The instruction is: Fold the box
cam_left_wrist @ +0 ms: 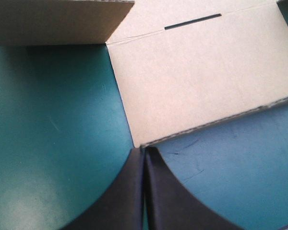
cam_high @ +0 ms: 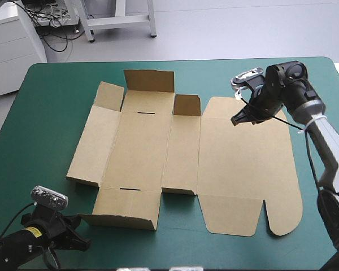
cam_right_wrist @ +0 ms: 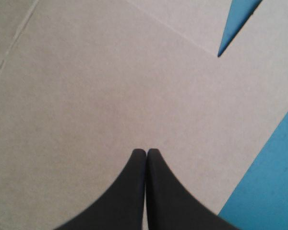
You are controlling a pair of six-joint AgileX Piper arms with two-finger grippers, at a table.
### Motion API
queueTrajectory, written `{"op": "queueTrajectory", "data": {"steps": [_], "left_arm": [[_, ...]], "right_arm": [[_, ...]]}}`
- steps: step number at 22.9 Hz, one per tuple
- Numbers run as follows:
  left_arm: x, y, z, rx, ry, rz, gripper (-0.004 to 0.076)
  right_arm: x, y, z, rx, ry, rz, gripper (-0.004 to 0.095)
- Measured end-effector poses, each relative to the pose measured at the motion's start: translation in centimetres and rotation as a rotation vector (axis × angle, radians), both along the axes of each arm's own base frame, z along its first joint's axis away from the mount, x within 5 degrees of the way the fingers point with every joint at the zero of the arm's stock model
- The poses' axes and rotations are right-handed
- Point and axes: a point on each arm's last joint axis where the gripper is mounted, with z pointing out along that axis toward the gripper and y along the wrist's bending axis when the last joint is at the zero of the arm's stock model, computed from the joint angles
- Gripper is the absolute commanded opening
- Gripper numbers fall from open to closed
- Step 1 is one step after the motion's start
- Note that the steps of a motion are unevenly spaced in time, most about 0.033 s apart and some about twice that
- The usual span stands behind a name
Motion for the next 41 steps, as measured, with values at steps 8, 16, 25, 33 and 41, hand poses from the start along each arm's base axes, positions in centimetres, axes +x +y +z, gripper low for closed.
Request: {"op": "queueTrajectory", "data": {"steps": [8,16,25,33,41], "left_arm": [[-0.1,-0.2,3.0,-0.015,-0.07,-0.013,-0.0032],[0.3,-0.1,8.7,-0.01,-0.234,-0.01,0.0021],[6.9,-0.1,10.4,-0.013,-0.143,0.011,0.0518],[13.3,-0.6,11.1,-0.054,-0.016,0.003,0.055],[22.2,0.6,8.0,-0.085,0.263,0.013,0.055]], "right_arm": [[-6.0,-3.9,-1.3,0.007,-0.033,-0.077,-0.0018],[-14.0,-5.3,-3.1,0.038,-0.083,-0.105,-0.0018],[-20.3,-6.3,-1.5,0.092,-0.246,-0.141,-0.0018],[-22.0,-6.5,-0.8,0.104,-0.272,-0.153,-0.0018],[-22.2,-6.5,-1.0,0.1,-0.249,-0.155,-0.0018]]}}
